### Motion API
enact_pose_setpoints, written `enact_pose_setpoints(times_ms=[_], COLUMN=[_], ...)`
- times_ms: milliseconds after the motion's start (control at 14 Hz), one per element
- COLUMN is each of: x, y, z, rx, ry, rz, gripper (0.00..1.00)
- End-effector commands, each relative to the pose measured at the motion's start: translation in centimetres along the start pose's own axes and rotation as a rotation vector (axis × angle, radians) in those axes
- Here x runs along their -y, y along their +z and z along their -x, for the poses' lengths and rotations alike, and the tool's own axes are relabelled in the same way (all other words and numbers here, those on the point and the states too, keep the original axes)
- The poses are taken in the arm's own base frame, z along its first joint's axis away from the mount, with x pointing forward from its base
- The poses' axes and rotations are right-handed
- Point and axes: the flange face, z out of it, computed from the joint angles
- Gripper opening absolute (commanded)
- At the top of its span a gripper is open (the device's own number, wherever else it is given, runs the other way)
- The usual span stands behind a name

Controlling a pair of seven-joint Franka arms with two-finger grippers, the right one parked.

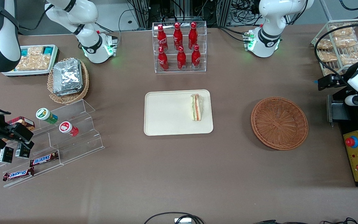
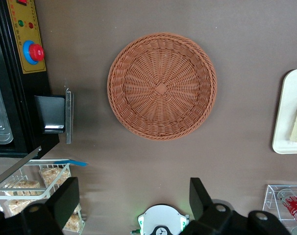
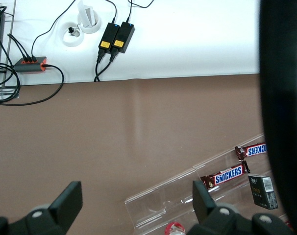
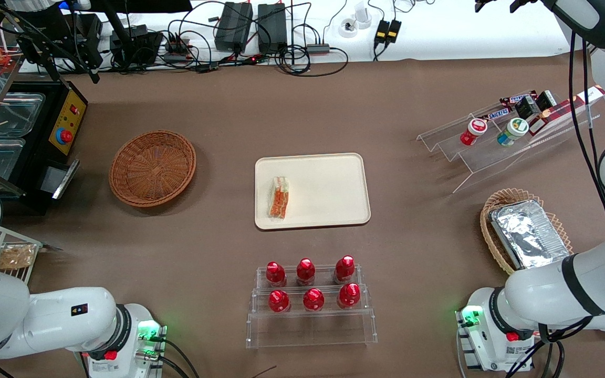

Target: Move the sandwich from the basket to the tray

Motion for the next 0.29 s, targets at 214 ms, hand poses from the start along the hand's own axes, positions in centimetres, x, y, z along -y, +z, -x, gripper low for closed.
enact_pose_setpoints(times_ms=[214], x=[-0.67], y=[-0.93], z=[1.03], rx=[-0.011], ry=[0.061], rz=[0.011], gripper=[0.99])
